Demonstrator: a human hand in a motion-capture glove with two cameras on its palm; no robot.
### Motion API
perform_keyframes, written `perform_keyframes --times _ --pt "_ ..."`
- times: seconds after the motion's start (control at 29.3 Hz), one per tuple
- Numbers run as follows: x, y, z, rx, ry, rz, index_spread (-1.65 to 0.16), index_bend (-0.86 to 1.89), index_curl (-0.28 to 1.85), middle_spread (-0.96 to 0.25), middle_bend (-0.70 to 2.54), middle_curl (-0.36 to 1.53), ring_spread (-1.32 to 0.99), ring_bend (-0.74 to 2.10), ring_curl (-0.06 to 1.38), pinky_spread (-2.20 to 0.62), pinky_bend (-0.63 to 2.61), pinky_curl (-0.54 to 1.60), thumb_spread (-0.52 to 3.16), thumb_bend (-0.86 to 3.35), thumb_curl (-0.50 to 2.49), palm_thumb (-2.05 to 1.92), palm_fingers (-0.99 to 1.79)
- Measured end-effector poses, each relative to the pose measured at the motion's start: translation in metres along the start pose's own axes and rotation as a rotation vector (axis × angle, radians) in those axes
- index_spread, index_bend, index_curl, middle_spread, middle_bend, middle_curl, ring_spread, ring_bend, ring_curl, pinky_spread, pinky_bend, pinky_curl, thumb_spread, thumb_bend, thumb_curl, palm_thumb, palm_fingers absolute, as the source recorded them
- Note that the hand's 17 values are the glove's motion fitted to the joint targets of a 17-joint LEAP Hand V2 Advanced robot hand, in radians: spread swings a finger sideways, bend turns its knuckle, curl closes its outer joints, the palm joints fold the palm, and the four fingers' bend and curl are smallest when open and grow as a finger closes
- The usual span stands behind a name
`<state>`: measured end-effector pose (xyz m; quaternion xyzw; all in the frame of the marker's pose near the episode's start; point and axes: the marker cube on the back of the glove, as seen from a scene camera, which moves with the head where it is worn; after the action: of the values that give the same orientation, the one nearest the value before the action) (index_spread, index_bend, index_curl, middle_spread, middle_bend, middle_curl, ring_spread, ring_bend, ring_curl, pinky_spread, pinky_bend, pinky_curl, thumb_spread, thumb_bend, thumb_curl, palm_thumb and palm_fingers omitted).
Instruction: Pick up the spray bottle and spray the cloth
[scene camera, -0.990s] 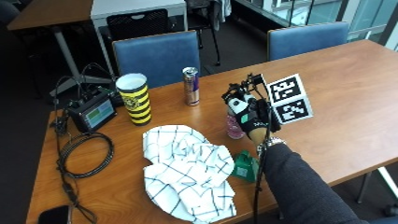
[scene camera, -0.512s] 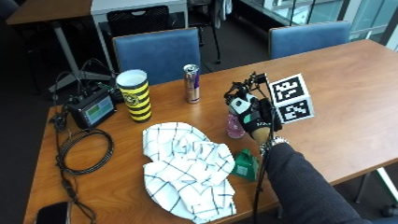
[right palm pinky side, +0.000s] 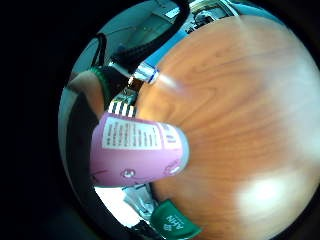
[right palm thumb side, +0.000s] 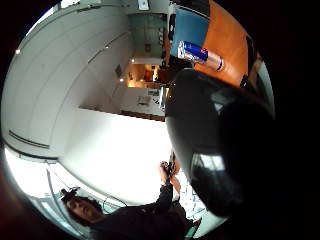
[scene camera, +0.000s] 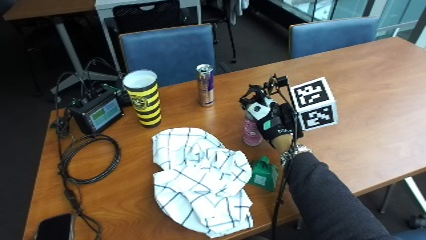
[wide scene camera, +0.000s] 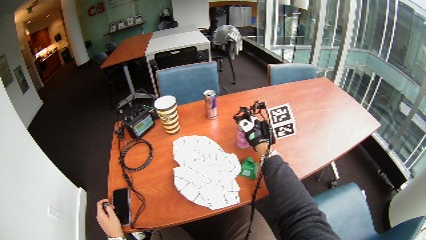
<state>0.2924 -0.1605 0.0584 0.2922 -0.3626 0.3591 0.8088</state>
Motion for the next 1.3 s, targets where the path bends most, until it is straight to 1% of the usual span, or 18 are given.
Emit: perform_keyframes --times 0.17,0.27,0.44,0.61,0.78,0.92,1.06,1.3 --pt "0.002 0.000 -0.003 -0.015 -0.004 -0.022 -0.28 0.31 0.54 -0.18 0.42 0.49 -0.13 0.37 0.40 0.14 0.10 0.15 0.93 -0.02 0.58 1.00 1.11" --pt "0.004 0.000 -0.002 -0.054 -0.003 -0.027 -0.28 0.31 0.55 -0.18 0.43 0.49 -0.13 0.37 0.40 0.13 0.11 0.15 0.96 -0.01 0.57 1.00 1.11" --pt "0.006 0.012 0.005 -0.211 0.121 -0.064 -0.28 0.31 0.55 -0.19 0.42 0.49 -0.14 0.35 0.40 0.13 0.13 0.16 0.95 -0.03 0.57 0.99 1.09" --pt "-0.009 0.016 0.011 -0.319 0.226 -0.121 -0.28 0.30 0.56 -0.21 0.42 0.49 -0.15 0.34 0.41 0.12 0.14 0.17 0.97 -0.02 0.57 0.97 1.10" --pt "-0.028 0.016 0.013 -0.429 0.274 -0.154 -0.29 0.25 0.56 -0.23 0.41 0.50 -0.17 0.41 0.42 0.09 0.21 0.20 0.88 -0.03 0.60 0.96 1.20" --pt "-0.041 0.021 0.016 -0.585 0.339 -0.189 -0.29 0.20 0.56 -0.24 0.39 0.50 -0.17 0.45 0.44 -0.01 0.33 0.26 0.82 -0.03 0.62 0.95 1.29" --pt "-0.058 0.026 0.021 -0.732 0.491 -0.233 -0.29 0.18 0.56 -0.24 0.38 0.51 -0.18 0.51 0.45 -0.09 0.40 0.29 0.79 -0.02 0.64 0.94 1.33" --pt "-0.080 0.039 0.034 -0.903 0.746 -0.264 -0.29 0.20 0.58 -0.22 0.41 0.53 -0.17 0.57 0.47 -0.20 0.45 0.33 0.75 -0.03 0.67 0.92 1.37"
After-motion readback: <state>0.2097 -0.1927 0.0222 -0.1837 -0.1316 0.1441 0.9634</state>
